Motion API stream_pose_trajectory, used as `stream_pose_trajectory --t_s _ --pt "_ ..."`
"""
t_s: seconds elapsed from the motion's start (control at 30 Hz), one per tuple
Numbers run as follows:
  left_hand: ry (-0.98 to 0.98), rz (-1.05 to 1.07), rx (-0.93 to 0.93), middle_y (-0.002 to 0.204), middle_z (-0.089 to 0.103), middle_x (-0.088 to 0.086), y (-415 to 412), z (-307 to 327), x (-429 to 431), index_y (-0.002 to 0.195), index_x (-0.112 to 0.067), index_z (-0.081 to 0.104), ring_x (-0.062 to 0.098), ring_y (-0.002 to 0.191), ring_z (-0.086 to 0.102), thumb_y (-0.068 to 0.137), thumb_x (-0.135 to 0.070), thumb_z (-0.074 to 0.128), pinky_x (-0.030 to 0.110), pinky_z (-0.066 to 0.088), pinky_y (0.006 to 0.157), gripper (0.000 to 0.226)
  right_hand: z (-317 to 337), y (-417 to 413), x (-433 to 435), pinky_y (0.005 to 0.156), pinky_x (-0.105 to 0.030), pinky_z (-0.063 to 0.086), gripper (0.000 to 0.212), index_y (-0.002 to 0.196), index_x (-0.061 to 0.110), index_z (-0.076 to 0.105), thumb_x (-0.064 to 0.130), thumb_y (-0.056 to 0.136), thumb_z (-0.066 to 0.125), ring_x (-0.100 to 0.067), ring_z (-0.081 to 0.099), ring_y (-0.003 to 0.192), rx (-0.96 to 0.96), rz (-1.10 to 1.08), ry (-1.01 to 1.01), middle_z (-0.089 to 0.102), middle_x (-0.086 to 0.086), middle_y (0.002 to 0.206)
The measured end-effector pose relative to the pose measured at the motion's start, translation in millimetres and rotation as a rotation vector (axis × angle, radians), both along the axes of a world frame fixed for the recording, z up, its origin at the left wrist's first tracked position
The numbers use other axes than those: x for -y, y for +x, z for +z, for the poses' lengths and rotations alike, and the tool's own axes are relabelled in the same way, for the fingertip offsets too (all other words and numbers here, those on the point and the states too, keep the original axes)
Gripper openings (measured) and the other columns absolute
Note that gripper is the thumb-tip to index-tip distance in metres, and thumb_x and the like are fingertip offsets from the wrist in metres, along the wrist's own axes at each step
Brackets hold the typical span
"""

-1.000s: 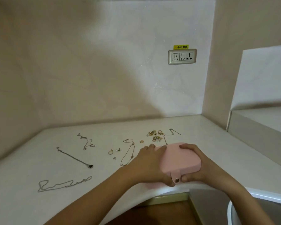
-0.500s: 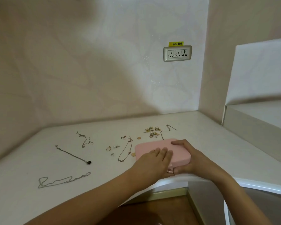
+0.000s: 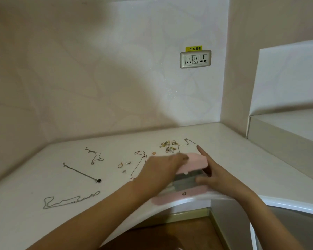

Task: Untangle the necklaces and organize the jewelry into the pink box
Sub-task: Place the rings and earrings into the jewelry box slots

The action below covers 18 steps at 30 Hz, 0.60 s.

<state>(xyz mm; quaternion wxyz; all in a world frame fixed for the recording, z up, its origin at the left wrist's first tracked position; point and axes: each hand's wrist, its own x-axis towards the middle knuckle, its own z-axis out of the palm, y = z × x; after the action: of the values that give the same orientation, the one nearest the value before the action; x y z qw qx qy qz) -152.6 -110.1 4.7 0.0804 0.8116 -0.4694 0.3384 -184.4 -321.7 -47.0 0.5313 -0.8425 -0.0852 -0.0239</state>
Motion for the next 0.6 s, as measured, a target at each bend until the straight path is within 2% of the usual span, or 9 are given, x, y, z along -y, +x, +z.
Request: stream_pose_trajectory --t_s 0.03,0.07,0.1,0.17,0.23,0.33,0.43,0.53,0.6 --pt "-0.08 0.064 -0.077 0.088 0.073 -0.001 3.5 12.4 1.7 0.114 -0.021 0.062 0.02 0.068 0.068 0.091 -0.038 0.053 0.022 0.046 0.058 0.03 1.5 0.1 0.3 0.101 -0.027 0.044 0.095 0.146 0.05 0.009 0.052 0.073 0.07 0.0 0.053 0.118 -0.002 0.004 0.056 0.051 0.012 0.137" --pt "-0.153 0.116 -0.181 0.095 0.073 0.001 9.0 22.3 2.0 0.114 -0.022 0.061 0.024 0.079 0.068 0.095 -0.044 0.039 0.028 0.048 0.067 0.037 1.9 0.7 0.9 0.101 -0.028 0.045 0.09 0.145 0.051 0.014 0.057 0.074 0.07 0.001 0.054 0.118 -0.003 0.009 0.078 0.053 0.013 0.137" --pt "-0.202 0.138 -0.272 0.101 0.072 0.002 16.2 30.7 1.7 0.113 -0.022 0.061 0.027 0.088 0.066 0.097 -0.044 0.033 0.032 0.048 0.074 0.038 1.9 1.5 0.5 0.099 -0.029 0.046 0.09 0.144 0.052 0.018 0.059 0.072 0.071 0.002 0.055 0.117 -0.007 0.019 0.067 0.054 0.015 0.136" --pt "-0.277 0.149 -0.367 0.104 0.07 0.003 35.2 44.3 1.4 0.108 -0.02 0.063 0.027 0.094 0.063 0.101 -0.033 0.038 0.036 0.046 0.08 0.029 -0.8 2.9 -2.2 0.096 -0.028 0.048 0.094 0.141 0.056 0.019 0.061 0.066 0.075 0.002 0.057 0.114 -0.021 0.024 -0.001 0.055 0.023 0.131" --pt "-0.343 0.159 -0.407 0.1 0.07 0.002 58.8 51.5 1.0 0.102 -0.015 0.067 0.022 0.088 0.062 0.1 -0.025 0.042 0.033 0.046 0.077 0.027 -3.5 4.1 -4.6 0.097 -0.029 0.048 0.092 0.14 0.059 0.02 0.061 0.066 0.075 0.001 0.057 0.113 -0.028 0.008 -0.038 0.055 0.026 0.129" --pt "-0.387 0.269 -0.492 0.084 0.068 0.006 98.1 54.4 -3.9 0.082 -0.005 0.067 0.02 0.074 0.057 0.095 -0.024 0.048 0.029 0.035 0.061 0.03 -3.8 5.7 -5.6 0.097 -0.029 0.05 0.073 0.138 0.055 0.032 0.048 0.078 0.072 0.004 0.058 0.109 -0.027 -0.03 -0.052 0.056 0.028 0.125" --pt "-0.416 0.419 -0.612 0.061 0.048 0.01 125.7 45.6 -20.8 0.062 -0.006 0.051 0.019 0.055 0.041 0.091 -0.024 0.055 0.027 0.026 0.05 0.034 -6.7 6.5 -7.0 0.098 -0.032 0.05 0.054 0.131 0.049 0.046 0.043 0.082 0.068 0.005 0.06 0.106 -0.002 -0.083 -0.079 0.062 0.026 0.12" --pt "-0.401 0.53 -0.742 0.053 0.041 0.003 137.7 20.2 -40.2 0.057 -0.012 0.048 0.014 0.047 0.033 0.088 -0.023 0.063 0.023 0.025 0.047 0.036 -8.2 7.8 -9.3 0.096 -0.029 0.05 0.035 0.118 0.052 0.054 0.044 0.086 0.064 0.009 0.06 0.101 0.027 -0.128 -0.13 0.065 0.028 0.112" --pt "-0.408 0.547 -0.797 0.06 0.053 -0.001 140.8 1.6 -48.7 0.063 -0.013 0.061 0.008 0.051 0.043 0.087 -0.025 0.066 0.019 0.031 0.048 0.027 -7.0 9.4 -12.5 0.094 -0.026 0.05 0.029 0.115 0.05 0.058 0.041 0.087 0.063 0.011 0.06 0.097 0.037 -0.157 -0.14 0.066 0.029 0.107"
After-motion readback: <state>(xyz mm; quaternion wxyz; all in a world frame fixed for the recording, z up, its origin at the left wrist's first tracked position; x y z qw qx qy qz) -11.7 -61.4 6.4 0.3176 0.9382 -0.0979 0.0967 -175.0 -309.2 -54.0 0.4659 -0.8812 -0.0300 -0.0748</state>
